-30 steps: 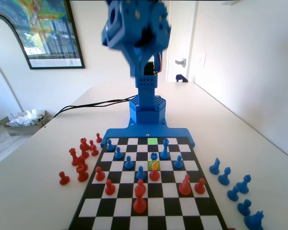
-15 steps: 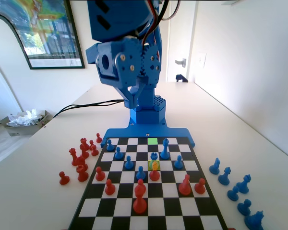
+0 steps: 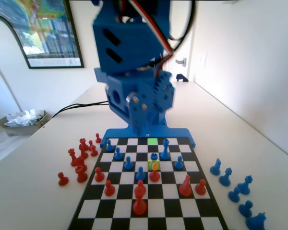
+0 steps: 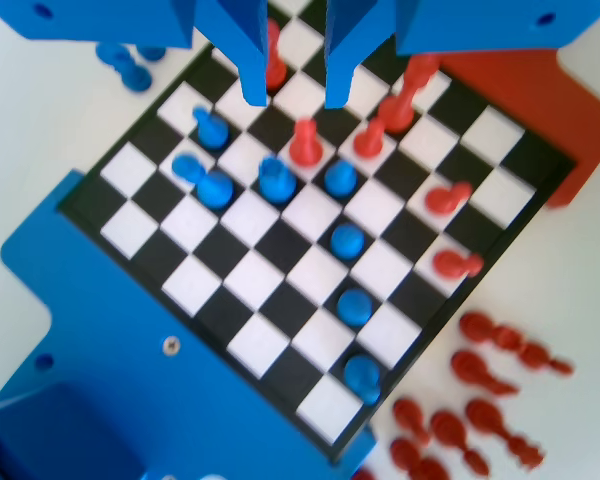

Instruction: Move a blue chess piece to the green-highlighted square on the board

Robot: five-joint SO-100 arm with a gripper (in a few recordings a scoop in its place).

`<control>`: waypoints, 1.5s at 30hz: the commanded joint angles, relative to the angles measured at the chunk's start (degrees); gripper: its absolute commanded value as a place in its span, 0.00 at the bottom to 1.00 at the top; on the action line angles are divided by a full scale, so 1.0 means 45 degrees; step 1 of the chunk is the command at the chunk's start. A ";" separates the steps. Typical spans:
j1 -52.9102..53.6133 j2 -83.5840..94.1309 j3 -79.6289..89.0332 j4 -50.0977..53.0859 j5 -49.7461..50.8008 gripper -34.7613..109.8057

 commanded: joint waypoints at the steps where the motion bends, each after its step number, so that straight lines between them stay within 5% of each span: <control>1: -0.0293 0.1406 0.1035 -0.0723 -0.0156 0.31; 45: -0.0645 -0.0605 0.3418 -0.4902 -0.0645 0.32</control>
